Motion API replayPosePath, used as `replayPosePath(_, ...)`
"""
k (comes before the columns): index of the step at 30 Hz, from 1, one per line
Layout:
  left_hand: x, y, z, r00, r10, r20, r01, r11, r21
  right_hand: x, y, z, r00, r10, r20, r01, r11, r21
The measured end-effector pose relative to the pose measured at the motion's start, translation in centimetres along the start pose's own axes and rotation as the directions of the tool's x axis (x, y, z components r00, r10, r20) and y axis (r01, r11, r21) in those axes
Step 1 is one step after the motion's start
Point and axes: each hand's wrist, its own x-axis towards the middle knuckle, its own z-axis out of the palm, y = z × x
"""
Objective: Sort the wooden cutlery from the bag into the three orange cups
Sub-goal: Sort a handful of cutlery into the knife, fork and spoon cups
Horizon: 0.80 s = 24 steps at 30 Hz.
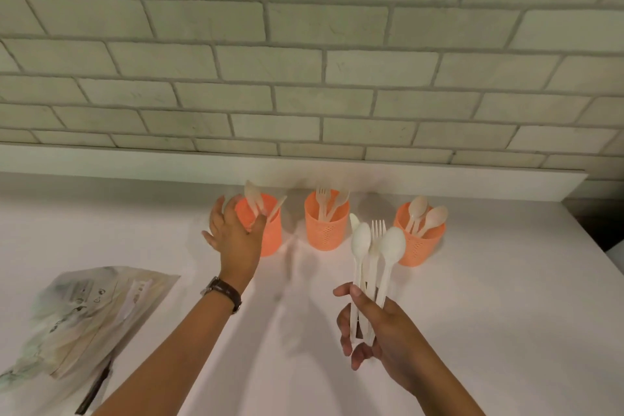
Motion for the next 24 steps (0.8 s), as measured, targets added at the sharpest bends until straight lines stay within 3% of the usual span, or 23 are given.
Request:
replayPosePath(2, -2.7, 1.8, -0.8, 0.992, 0.122, -0.012, -0.123, 0.988, -0.095, -0.2, 0.0, 0.1, 1.000, -0.014, -0.002, 0.014, 1.000, -0.007)
replayPosePath(4, -5.6, 4.0, -1.7, 0.977, 0.197, 0.085, -0.171, 0.954, -0.245, -0.5, 0.0, 0.1, 0.999, -0.034, -0.011, 0.034, 0.999, 0.004)
replayPosePath(9, -10.9, 7.7, -2.4, 0.840, 0.126, 0.527, 0.076, 0.935, -0.345, -1.0, -0.1, 0.3, 0.996, -0.086, -0.011, 0.086, 0.995, 0.046)
replayPosePath(12, -11.8, 8.2, -2.7, 0.812, 0.059, 0.581, 0.231, 0.881, -0.413, -1.4, -0.2, 0.4, 0.993, -0.112, -0.030, 0.112, 0.994, -0.001)
replayPosePath(18, -12.3, 8.1, -3.6, 0.788, 0.055, 0.613, 0.301, 0.834, -0.462, -1.9, -0.1, 0.9, 0.990, -0.130, -0.055, 0.127, 0.990, -0.057)
replayPosePath(24, -12.2, 7.7, -4.5, 0.644, 0.110, 0.757, 0.375, 0.817, -0.438, -1.9, 0.0, 0.7, 0.994, -0.108, -0.003, 0.108, 0.993, 0.040)
